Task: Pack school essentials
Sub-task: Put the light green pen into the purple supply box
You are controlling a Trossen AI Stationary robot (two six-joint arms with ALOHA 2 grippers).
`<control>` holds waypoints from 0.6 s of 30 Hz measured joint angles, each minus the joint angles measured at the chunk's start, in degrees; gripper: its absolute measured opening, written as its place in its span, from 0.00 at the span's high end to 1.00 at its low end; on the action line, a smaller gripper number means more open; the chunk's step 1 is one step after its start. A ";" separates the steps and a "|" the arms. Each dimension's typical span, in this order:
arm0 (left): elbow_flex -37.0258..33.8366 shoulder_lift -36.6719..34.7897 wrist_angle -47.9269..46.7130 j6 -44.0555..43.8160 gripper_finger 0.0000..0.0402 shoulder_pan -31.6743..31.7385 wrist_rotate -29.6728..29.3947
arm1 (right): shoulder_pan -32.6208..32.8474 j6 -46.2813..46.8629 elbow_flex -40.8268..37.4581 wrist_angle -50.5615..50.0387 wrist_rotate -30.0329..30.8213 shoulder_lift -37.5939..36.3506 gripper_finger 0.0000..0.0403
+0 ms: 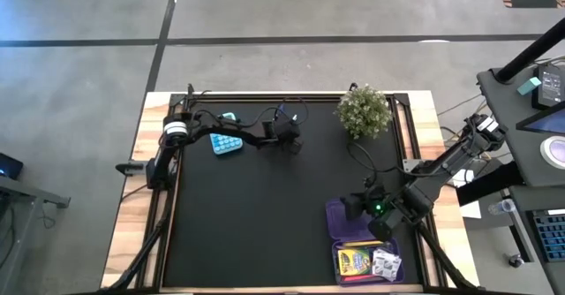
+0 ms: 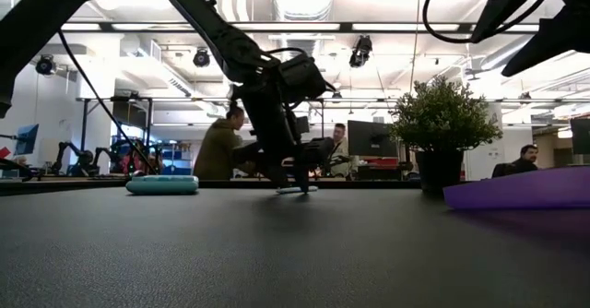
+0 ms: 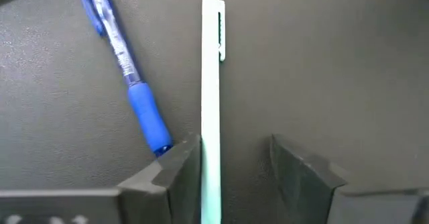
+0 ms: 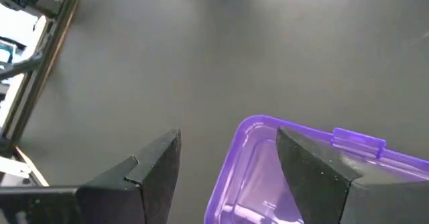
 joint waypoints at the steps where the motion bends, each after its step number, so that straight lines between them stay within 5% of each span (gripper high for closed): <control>1: 0.00 -0.04 -0.41 0.34 0.62 0.00 0.17 | 0.00 -0.44 0.00 0.02 -0.37 0.00 0.42; 13: -0.08 -0.11 -2.14 1.43 0.95 -0.09 4.28 | 0.00 -2.14 0.00 0.43 -0.77 0.00 0.42; 18: -0.20 -0.26 -2.56 2.66 0.98 -0.94 9.90 | 0.00 -2.51 0.00 0.75 -0.81 0.00 0.42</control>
